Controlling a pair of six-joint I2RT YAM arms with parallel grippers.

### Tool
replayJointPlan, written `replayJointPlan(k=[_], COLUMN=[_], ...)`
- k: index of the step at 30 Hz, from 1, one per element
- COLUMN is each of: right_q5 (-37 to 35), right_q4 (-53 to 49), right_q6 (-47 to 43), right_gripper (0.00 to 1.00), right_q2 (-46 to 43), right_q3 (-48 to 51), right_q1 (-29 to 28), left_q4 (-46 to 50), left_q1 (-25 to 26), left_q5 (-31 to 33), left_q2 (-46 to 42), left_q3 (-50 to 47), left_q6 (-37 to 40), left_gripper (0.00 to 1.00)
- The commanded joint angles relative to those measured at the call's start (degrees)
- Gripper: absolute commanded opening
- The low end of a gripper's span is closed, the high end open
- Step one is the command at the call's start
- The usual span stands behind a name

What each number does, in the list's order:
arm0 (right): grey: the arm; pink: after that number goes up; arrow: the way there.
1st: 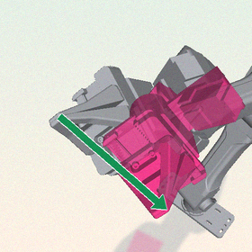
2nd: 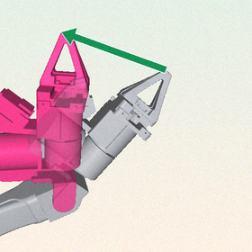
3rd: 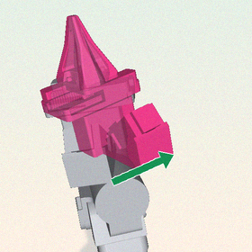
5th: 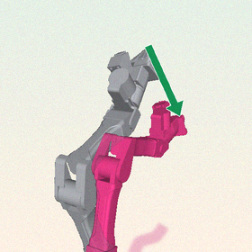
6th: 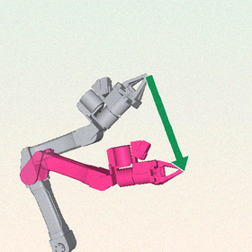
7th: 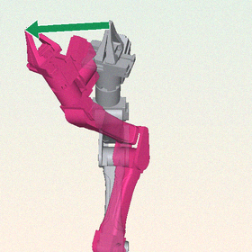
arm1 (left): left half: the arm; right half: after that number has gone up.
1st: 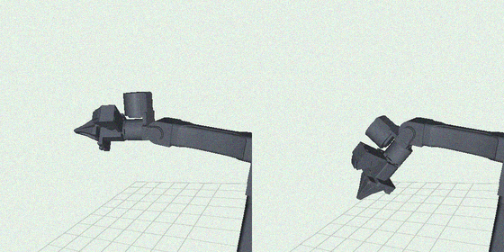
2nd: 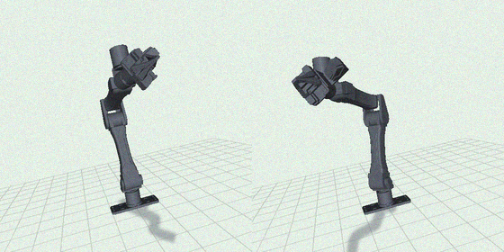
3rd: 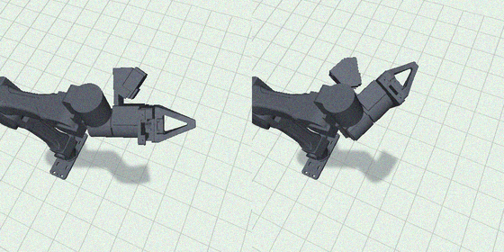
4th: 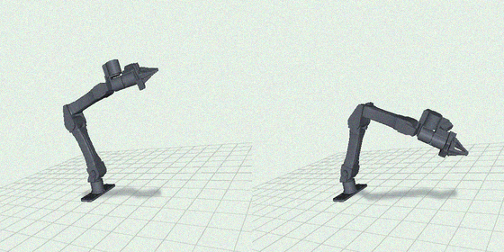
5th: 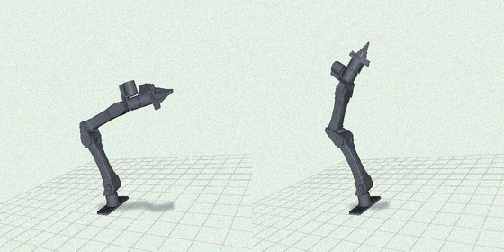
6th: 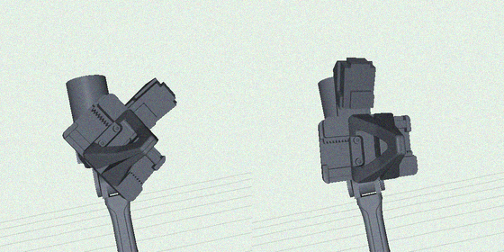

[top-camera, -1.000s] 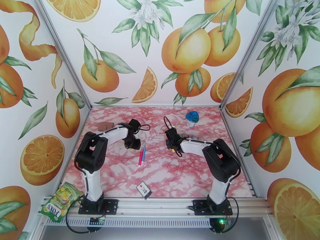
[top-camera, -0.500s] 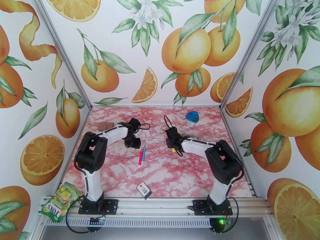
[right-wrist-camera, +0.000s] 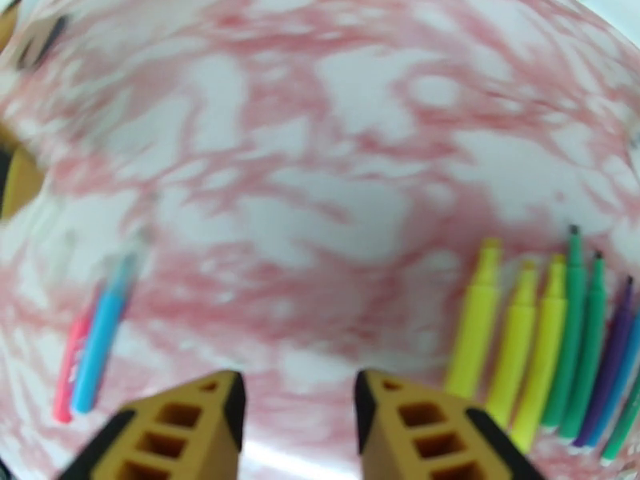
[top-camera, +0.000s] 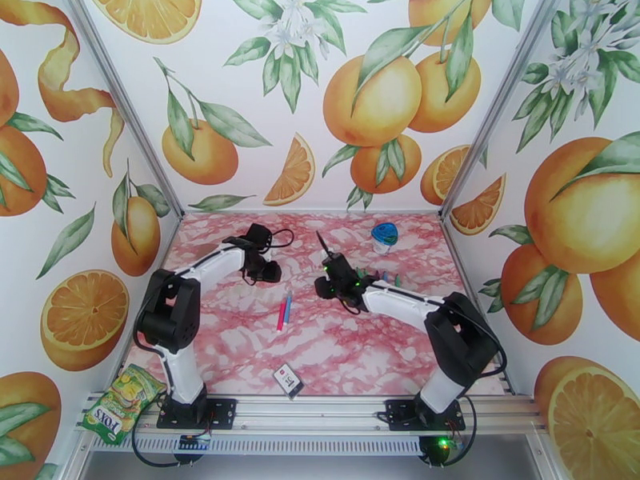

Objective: Open the pen caps

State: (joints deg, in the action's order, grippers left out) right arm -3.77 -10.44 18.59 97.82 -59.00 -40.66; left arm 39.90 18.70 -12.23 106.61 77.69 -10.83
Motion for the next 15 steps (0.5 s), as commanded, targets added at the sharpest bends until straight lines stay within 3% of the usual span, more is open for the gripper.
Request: replayJointPlan(k=[1, 8, 15], right_q5=[5.2, 9.5, 11.1], right_q4=[1.9, 3.2, 1.2], right_q6=[0.6, 2.2, 2.0], right_gripper=[0.43, 0.44, 0.44], right_q2=[2.1, 5.6, 10.0], right_q3=[-1.9, -3.8, -7.4], right_q1=[-2.4, -4.9, -6.6], left_q4=[-4.4, -6.9, -9.0], left_q1=[-1.8, -6.3, -10.0], left_q5=[-2.8, 0.9, 0.5], left_q2=[-4.8, -10.6, -14.6], left_q3=[-3.0, -9.4, -14.7], left_q6=[-1.7, -2.5, -2.7], left_gripper=[0.31, 0.33, 0.38])
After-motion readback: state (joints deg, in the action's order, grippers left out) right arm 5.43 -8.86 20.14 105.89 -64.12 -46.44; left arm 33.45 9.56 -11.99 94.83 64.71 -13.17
